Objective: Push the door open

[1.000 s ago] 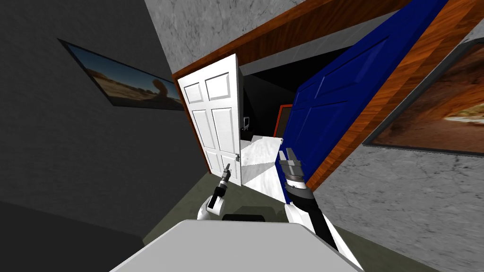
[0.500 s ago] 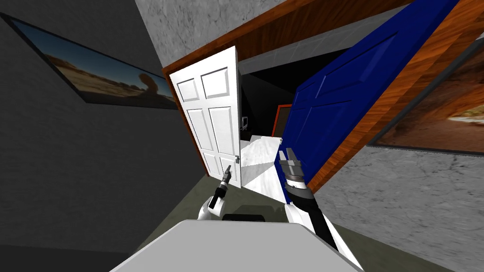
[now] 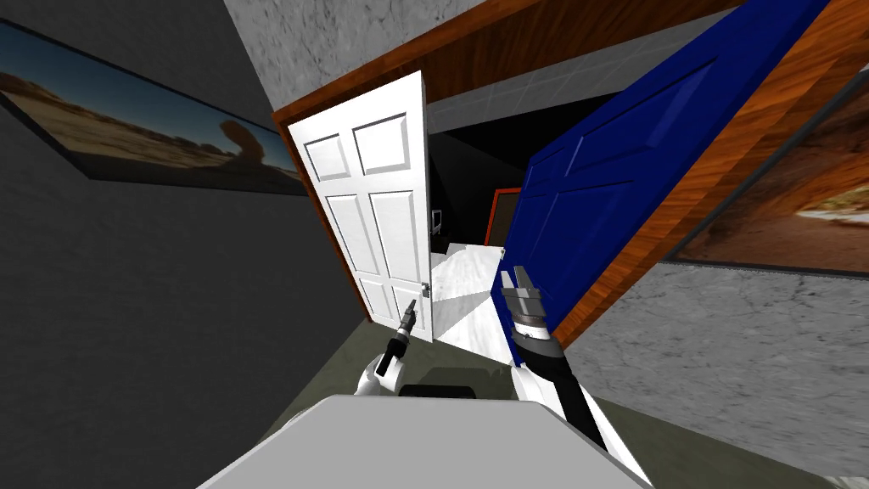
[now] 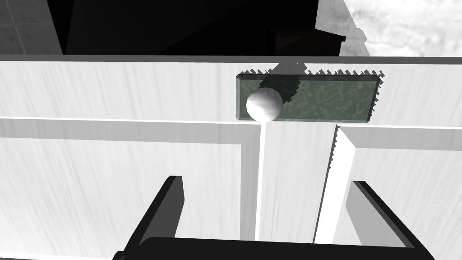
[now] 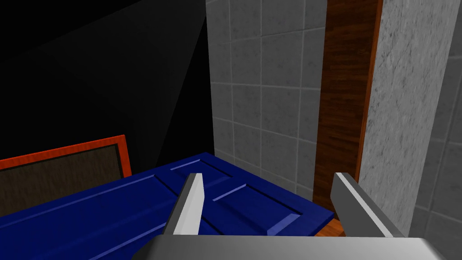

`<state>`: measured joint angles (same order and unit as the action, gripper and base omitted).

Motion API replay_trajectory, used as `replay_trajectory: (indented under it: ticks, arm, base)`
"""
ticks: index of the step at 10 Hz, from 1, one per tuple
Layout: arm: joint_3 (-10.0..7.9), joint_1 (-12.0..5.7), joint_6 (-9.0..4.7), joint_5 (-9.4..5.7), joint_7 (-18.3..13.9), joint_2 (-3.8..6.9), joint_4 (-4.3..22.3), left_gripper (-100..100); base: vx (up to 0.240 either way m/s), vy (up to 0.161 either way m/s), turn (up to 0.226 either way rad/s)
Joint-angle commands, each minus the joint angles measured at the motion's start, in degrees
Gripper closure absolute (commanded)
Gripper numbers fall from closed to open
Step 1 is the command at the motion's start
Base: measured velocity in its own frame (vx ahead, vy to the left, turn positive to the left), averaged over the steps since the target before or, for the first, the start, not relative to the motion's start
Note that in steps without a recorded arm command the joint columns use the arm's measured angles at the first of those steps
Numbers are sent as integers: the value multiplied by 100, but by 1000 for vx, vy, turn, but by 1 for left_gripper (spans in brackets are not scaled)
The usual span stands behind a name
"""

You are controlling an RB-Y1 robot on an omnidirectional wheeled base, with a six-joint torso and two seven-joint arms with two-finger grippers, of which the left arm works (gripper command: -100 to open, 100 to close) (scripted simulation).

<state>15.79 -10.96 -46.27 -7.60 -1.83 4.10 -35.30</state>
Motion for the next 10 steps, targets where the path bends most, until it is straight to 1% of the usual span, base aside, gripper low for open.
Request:
replay_trajectory:
  ticks: [1,2,4,7,9,10]
  arm:
    - [0,0,0,0,0,0,0,-100]
    - [-18,-3,-19,-3,7,14,33,-100]
    - [-46,1,-40,-6,19,18,58,-100]
    - [-94,9,-74,-11,39,-3,100,-100]
    - [-124,14,-96,-14,52,-37,126,-100]
    - [-114,6,-91,-13,46,-26,126,-100]
  base:
    - [27,21,-16]
    - [132,-7,-28]
    - [208,-52,-35]
    - [206,-50,-29]
    - [200,-32,-31]
    - [75,-16,5]
